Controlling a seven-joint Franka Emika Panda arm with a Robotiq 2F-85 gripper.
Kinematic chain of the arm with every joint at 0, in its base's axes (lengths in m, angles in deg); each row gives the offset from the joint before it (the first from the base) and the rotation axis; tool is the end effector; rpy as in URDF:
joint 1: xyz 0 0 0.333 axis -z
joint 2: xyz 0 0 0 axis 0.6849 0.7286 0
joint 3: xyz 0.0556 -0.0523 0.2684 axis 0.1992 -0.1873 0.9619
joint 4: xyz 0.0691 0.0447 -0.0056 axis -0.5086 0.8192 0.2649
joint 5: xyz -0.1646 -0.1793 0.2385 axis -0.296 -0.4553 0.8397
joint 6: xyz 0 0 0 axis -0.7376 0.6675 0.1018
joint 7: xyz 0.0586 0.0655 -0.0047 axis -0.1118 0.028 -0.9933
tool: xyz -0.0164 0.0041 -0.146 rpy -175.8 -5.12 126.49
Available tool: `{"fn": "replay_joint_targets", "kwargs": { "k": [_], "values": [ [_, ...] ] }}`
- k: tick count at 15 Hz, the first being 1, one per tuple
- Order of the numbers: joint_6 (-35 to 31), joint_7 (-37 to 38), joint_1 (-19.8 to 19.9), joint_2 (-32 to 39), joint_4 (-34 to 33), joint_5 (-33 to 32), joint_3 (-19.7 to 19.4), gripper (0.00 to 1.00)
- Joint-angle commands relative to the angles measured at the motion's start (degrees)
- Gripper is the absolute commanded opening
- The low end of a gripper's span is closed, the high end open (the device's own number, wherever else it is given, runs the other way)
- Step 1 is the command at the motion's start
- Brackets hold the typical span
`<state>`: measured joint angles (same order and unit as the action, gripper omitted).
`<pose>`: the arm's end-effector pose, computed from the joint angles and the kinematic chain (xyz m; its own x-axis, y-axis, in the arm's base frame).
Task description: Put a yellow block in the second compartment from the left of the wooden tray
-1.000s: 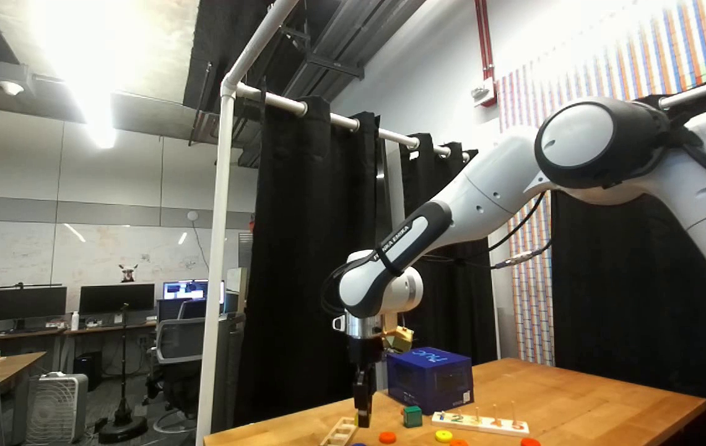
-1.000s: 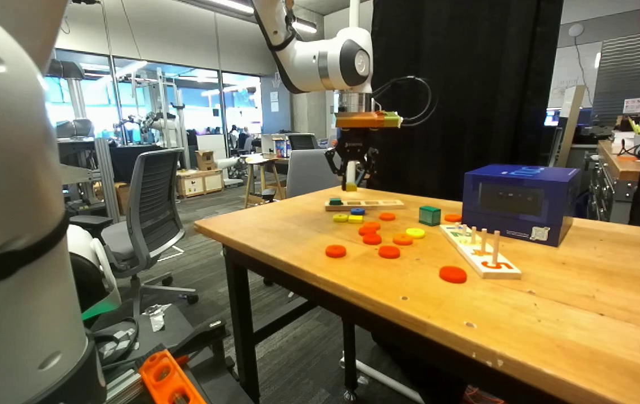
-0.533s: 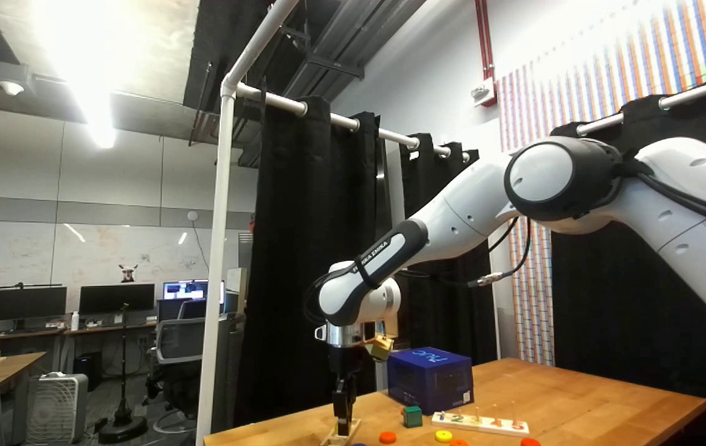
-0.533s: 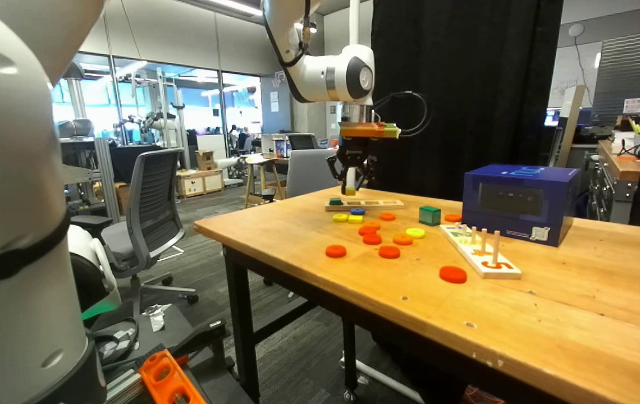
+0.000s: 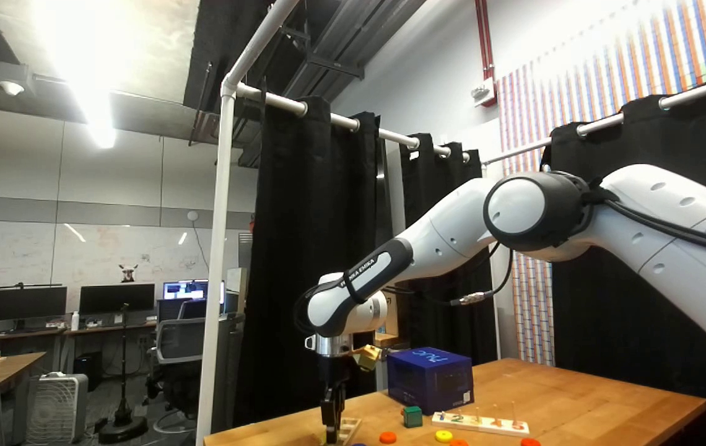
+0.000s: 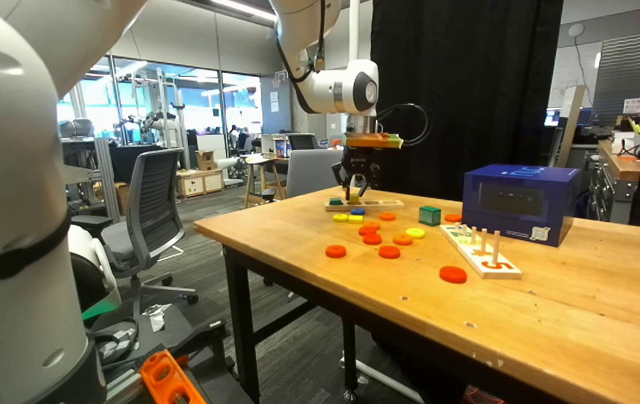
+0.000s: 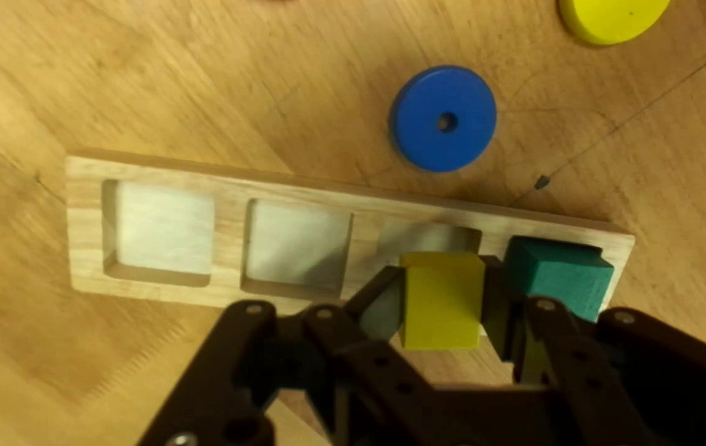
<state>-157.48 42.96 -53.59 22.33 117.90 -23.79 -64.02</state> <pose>0.6096 0.2190 0.2511 0.5289 0.8482 0.0281 0.8486 -0.5279 -0.0347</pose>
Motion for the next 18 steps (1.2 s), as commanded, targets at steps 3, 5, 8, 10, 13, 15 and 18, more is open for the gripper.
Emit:
{"fn": "replay_joint_targets", "kwargs": {
  "k": [3,5,8,10,13,15,18],
  "values": [
    [4.0,0.5,-0.5,4.4,-7.4,-1.1,0.1,0.19],
    [5.9,1.3,-0.9,5.0,-8.7,-1.1,-0.1,0.19],
    [9.0,2.4,-1.2,5.4,-10.2,-0.8,-0.1,0.19],
    [10.6,3.2,-1.5,5.5,-11.0,-0.8,-0.1,0.19],
    [12.5,4.0,-1.7,5.8,-12.0,-0.7,0.0,0.19],
    [13.5,4.4,-1.7,5.9,-12.5,-0.5,0.1,0.19],
    [14.4,4.7,-1.7,6.4,-13.2,-0.5,0.1,0.19]
  ]
}}
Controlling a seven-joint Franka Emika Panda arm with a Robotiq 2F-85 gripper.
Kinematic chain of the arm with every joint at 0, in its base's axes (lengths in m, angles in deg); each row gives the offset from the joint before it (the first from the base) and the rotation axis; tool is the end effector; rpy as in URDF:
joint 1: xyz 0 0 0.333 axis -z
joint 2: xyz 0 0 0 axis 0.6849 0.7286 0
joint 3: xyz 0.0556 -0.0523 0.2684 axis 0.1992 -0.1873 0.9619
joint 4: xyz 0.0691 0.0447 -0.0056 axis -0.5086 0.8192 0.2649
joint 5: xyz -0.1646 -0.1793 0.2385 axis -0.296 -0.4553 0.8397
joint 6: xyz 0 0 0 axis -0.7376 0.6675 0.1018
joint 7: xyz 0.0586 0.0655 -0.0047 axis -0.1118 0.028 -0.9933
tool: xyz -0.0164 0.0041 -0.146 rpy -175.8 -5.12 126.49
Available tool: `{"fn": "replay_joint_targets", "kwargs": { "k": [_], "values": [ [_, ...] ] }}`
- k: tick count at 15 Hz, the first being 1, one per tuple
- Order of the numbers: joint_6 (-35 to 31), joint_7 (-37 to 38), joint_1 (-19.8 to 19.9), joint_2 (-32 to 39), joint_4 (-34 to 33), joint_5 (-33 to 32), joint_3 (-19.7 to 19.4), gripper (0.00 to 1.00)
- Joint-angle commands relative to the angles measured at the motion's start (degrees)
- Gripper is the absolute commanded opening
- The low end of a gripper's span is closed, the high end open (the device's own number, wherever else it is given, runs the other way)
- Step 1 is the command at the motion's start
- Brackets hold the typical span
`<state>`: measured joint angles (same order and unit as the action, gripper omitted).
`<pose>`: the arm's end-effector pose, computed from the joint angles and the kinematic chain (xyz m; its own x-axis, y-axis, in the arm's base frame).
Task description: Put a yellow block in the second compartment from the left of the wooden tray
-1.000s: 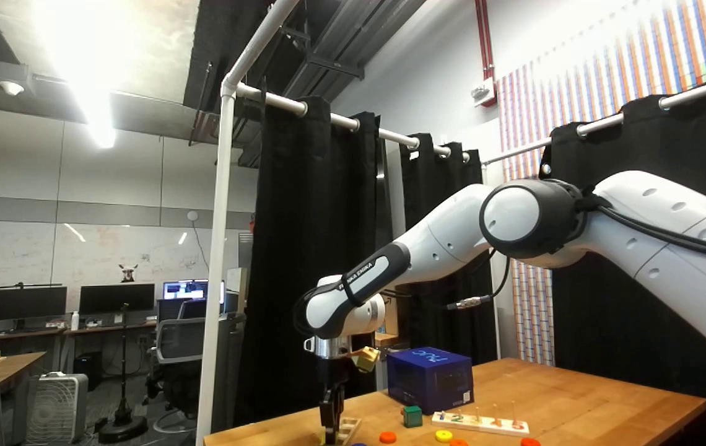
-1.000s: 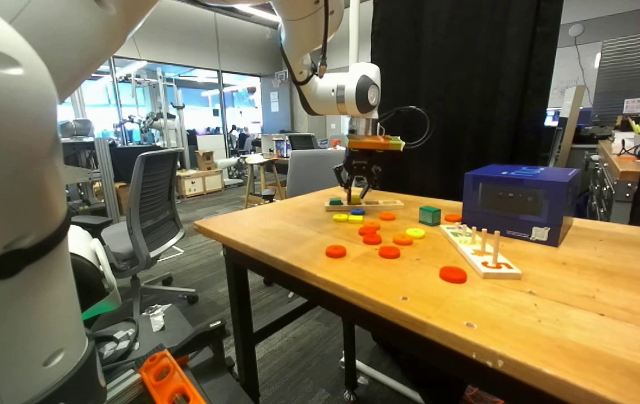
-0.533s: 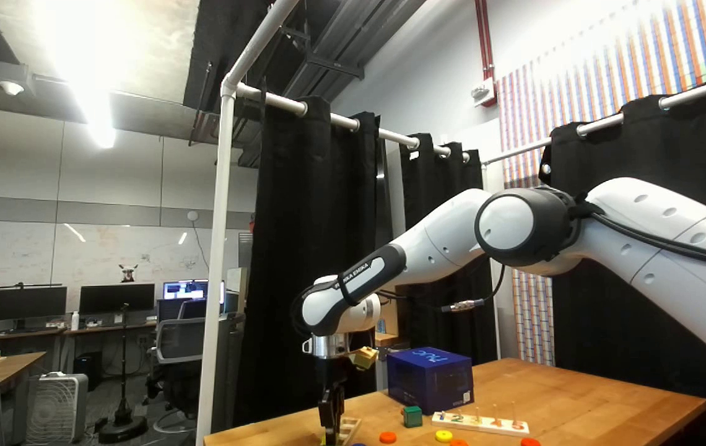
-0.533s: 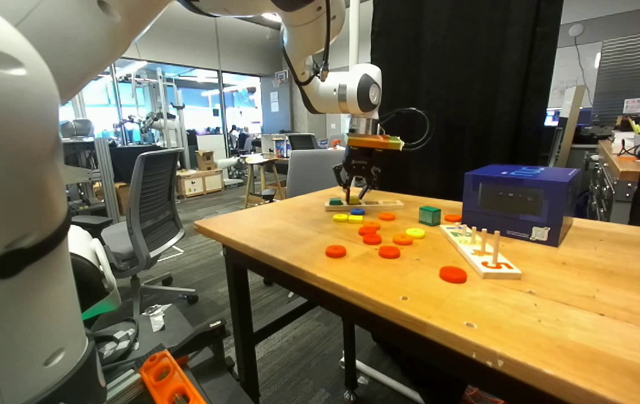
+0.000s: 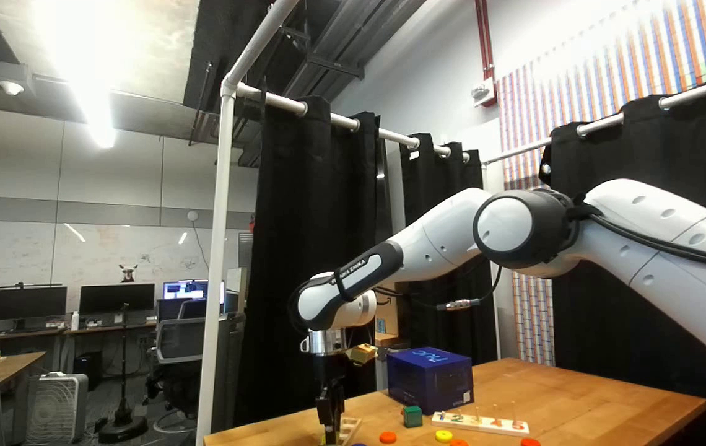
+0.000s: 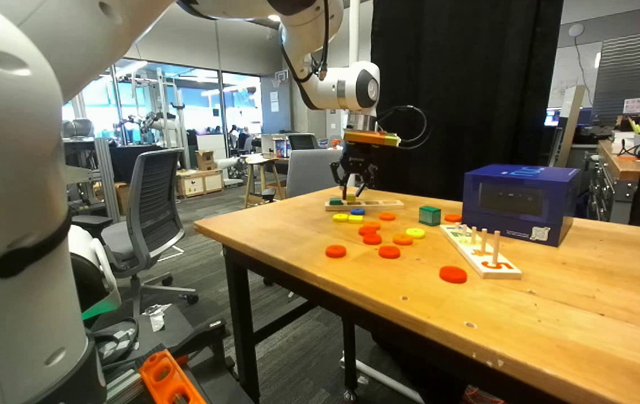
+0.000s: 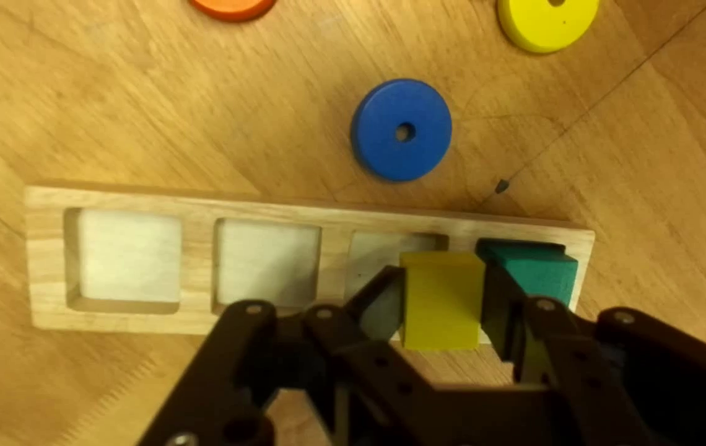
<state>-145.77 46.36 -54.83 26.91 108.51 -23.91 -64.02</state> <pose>0.6099 0.2250 0.2498 0.5666 0.8209 -0.0718 0.8140 -0.5711 -0.1058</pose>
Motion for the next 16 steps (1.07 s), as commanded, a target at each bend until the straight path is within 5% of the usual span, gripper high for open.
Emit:
{"fn": "replay_joint_targets", "kwargs": {
  "k": [1,4,5,7,11,16],
  "values": [
    [3.0,1.3,-0.4,2.0,-4.0,-0.3,0.1,0.19],
    [3.7,1.9,-0.3,2.6,-4.8,-0.1,0.1,0.24],
    [4.1,2.1,-0.3,2.7,-5.0,0.0,0.1,0.61],
    [4.6,2.3,-0.2,3.0,-5.5,0.1,0.2,0.67],
    [5.3,2.9,-0.3,3.4,-6.4,0.1,0.2,0.98],
    [6.0,4.7,-0.8,0.9,-5.1,-0.1,0.2,1.00]
  ]
}}
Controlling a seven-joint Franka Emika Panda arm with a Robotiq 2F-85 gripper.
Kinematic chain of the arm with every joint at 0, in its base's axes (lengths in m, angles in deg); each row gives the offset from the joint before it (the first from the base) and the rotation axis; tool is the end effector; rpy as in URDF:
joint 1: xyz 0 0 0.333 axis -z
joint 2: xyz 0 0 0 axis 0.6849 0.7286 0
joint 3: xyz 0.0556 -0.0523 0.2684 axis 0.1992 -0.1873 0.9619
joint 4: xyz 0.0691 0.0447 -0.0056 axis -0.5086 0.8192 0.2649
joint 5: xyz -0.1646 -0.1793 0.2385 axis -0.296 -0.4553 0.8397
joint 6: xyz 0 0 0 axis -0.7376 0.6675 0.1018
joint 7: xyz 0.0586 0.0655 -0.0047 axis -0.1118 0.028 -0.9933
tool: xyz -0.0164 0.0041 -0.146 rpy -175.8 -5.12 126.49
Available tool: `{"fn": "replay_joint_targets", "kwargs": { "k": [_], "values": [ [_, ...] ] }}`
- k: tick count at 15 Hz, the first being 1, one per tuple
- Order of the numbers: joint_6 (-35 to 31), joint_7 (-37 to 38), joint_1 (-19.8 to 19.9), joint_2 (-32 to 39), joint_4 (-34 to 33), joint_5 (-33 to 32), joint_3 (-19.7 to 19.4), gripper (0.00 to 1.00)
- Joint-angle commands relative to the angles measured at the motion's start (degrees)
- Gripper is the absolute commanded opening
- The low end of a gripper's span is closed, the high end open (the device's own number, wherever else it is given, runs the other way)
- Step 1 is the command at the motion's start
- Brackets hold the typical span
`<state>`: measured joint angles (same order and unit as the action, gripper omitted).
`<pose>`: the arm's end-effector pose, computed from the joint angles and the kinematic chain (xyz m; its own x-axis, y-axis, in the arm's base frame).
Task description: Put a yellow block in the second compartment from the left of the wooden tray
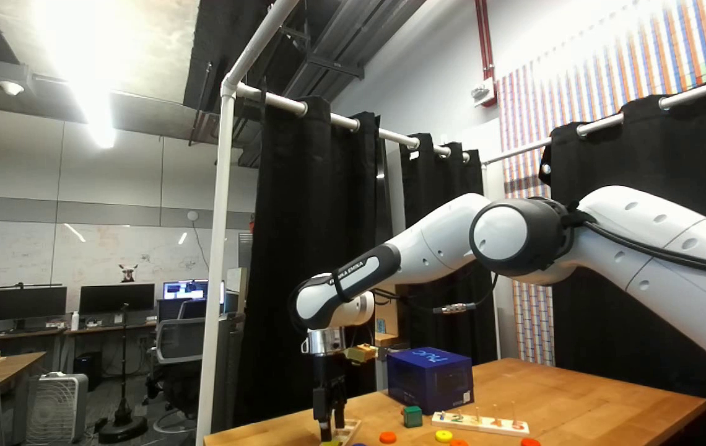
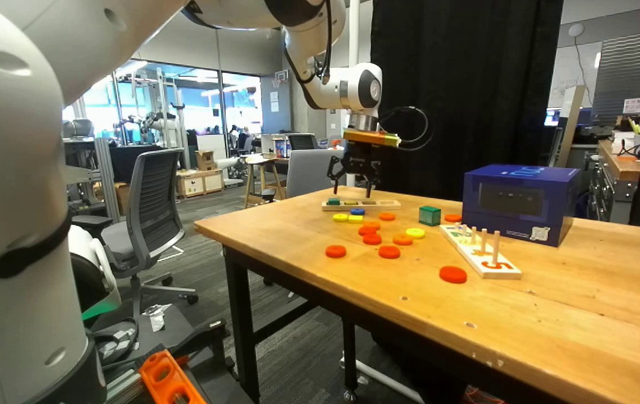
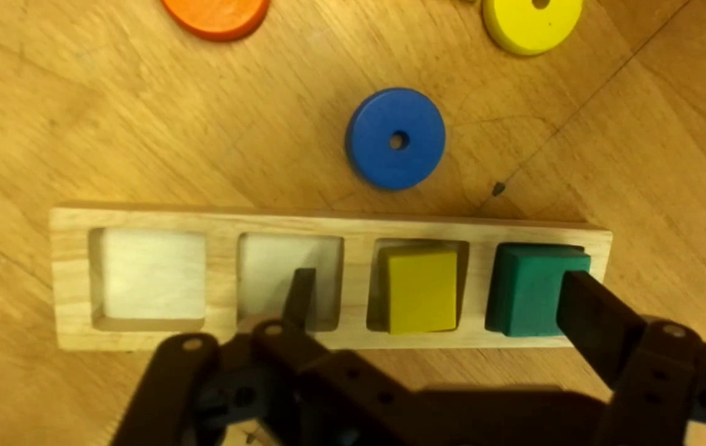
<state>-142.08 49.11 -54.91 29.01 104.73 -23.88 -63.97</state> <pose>0.6124 0.2238 0.2481 0.6050 0.7893 -0.1043 0.7796 -0.6139 -0.1238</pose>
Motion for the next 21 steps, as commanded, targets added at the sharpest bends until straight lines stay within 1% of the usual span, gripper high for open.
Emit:
{"fn": "replay_joint_targets", "kwargs": {
  "k": [1,4,7,9,12,16,18,21],
  "values": [
    [2.3,2.3,-0.8,-1.7,-1.0,-0.1,0.2,1.00],
    [1.6,3.7,-0.9,-4.9,1.6,0.0,0.3,1.00],
    [0.3,7.3,-1.1,-10.8,7.3,-0.2,-0.2,1.00],
    [-2.2,11.5,-0.9,-16.1,13.7,-0.4,-0.8,1.00],
    [-4.3,19.2,-0.5,-22.6,21.4,0.5,-1.8,1.00],
    [-8.8,28.4,0.6,-29.5,32.5,2.3,-3.0,1.00],
    [-13.0,29.6,1.7,-32.4,38.7,3.7,-3.2,1.00],
    [-20.0,28.2,3.5,-35.8,48.3,5.6,-3.7,1.00]
  ]
}}
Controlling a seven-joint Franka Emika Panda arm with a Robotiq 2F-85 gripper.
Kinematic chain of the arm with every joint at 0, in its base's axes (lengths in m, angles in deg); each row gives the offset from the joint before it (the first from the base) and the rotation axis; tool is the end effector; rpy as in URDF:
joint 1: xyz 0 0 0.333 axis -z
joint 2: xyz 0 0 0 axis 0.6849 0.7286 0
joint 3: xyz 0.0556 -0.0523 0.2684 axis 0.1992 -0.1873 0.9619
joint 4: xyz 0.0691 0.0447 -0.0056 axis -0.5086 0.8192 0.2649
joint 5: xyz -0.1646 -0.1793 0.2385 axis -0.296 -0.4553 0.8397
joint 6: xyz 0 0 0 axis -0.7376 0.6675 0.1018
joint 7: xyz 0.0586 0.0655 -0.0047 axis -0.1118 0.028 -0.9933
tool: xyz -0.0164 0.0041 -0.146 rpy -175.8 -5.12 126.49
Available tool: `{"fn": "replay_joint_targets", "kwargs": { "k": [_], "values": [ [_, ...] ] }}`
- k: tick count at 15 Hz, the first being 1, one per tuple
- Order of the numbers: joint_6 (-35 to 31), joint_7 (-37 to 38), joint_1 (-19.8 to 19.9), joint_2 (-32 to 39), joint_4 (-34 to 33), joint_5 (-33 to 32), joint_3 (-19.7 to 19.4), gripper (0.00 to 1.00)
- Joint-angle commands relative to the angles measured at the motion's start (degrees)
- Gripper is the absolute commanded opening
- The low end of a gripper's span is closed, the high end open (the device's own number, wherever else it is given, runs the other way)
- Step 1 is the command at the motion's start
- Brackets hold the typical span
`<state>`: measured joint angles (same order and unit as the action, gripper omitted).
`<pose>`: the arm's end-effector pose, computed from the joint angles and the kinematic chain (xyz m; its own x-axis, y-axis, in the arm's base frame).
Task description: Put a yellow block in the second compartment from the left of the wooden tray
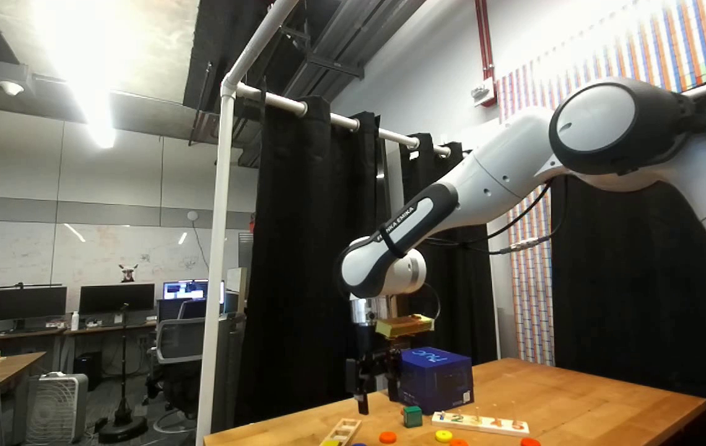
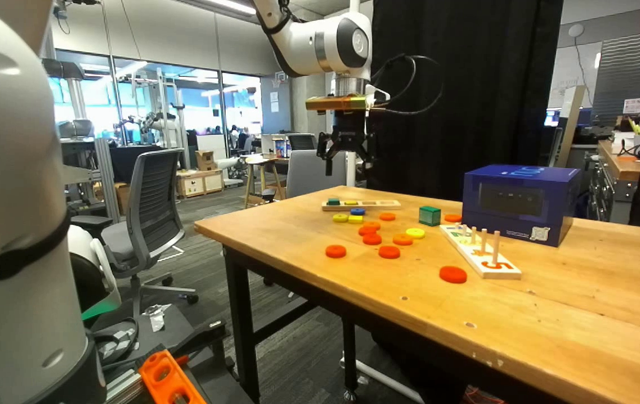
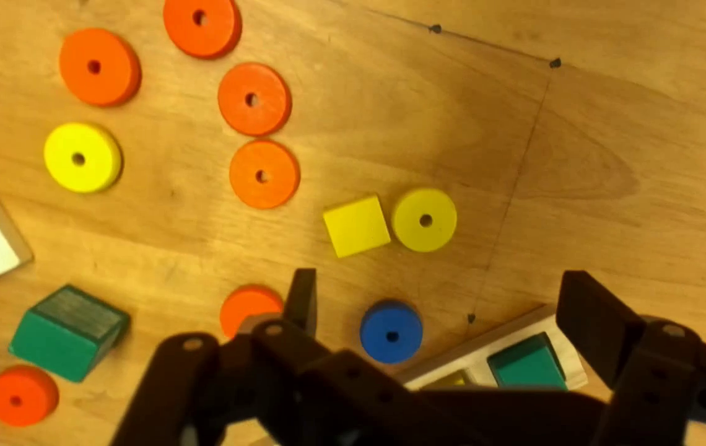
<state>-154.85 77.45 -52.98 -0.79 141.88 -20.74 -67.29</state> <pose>0.5253 0.1655 0.3160 0.9355 0.3463 -0.0693 0.3468 -0.9379 -0.0049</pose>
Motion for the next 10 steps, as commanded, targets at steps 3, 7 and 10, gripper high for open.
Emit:
{"fn": "replay_joint_targets", "kwargs": {
  "k": [3,7,10],
  "values": [
    [-11.9,-0.8,3.1,-10.7,21.0,3.6,-1.0,1.00],
    [-13.9,-0.3,3.7,-20.9,33.9,3.8,-1.4,1.00],
    [-14.0,-0.4,3.3,-29.2,41.9,4.2,-1.6,1.00]
  ]
}}
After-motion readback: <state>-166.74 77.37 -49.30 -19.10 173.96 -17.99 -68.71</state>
